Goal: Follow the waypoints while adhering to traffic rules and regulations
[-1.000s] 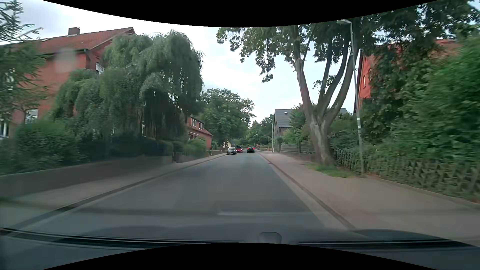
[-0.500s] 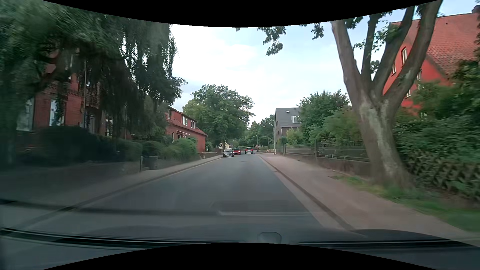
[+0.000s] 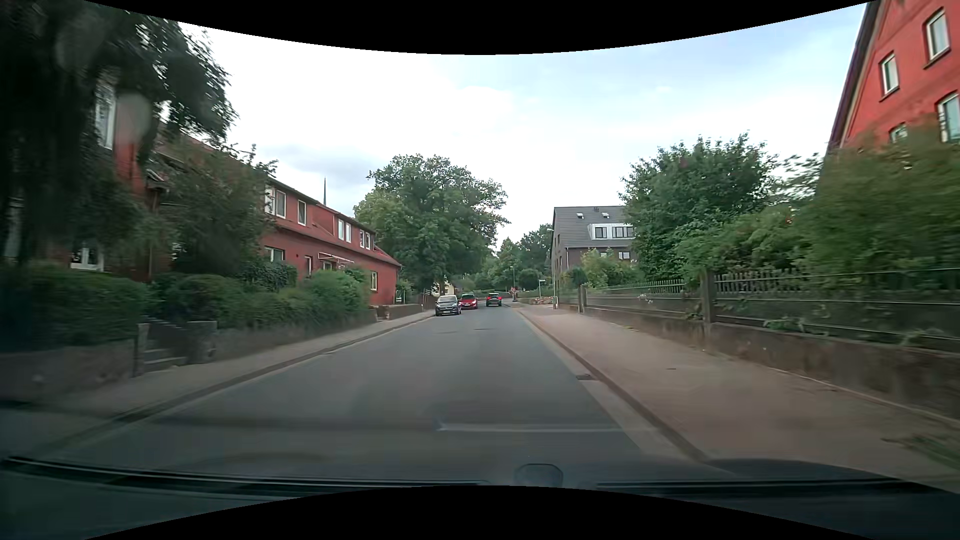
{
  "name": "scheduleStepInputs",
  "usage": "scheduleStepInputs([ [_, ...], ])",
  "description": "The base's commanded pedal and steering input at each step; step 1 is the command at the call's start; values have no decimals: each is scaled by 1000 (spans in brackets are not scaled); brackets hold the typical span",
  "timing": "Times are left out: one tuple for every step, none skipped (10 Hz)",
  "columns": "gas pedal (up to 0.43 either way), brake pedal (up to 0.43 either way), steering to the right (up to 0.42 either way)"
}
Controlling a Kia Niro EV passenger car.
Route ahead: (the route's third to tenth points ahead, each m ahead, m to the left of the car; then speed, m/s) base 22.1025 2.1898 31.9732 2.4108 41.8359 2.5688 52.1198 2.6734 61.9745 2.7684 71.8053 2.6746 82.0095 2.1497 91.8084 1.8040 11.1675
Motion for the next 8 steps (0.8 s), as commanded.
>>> scheduleStepInputs([
  [177,0,-3],
  [177,0,-5],
  [177,0,-5],
  [177,0,-5],
  [177,0,-5],
  [177,0,-5],
  [177,0,-5],
  [177,0,-4],
])
